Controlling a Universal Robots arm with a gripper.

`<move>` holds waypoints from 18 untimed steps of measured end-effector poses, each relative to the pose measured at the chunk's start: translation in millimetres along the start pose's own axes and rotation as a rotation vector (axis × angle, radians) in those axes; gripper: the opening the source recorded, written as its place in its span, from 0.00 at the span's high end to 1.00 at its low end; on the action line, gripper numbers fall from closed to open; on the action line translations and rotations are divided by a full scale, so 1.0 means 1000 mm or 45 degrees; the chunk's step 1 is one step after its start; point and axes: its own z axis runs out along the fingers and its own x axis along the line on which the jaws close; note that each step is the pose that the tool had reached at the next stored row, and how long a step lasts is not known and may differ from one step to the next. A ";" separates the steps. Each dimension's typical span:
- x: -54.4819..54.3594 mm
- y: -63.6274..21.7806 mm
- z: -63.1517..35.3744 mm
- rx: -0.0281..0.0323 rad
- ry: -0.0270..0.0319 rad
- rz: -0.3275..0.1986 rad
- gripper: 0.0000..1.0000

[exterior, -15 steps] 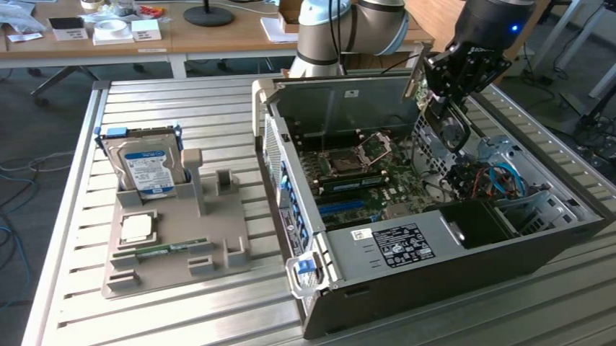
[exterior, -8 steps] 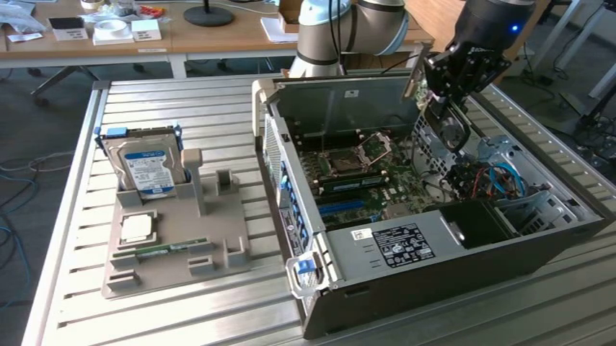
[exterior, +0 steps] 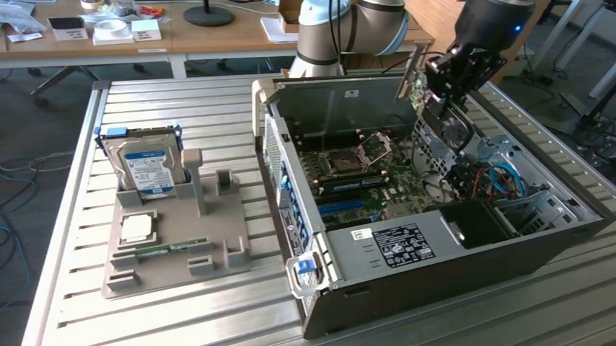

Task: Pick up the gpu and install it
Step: 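Insert the gpu into the slot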

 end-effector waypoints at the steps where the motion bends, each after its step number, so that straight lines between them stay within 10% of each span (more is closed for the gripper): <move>1: 0.000 0.0000 0.0001 -0.0005 0.0016 -0.023 0.73; 18: 0.000 -0.0001 0.0019 -0.0093 0.0275 -0.416 0.73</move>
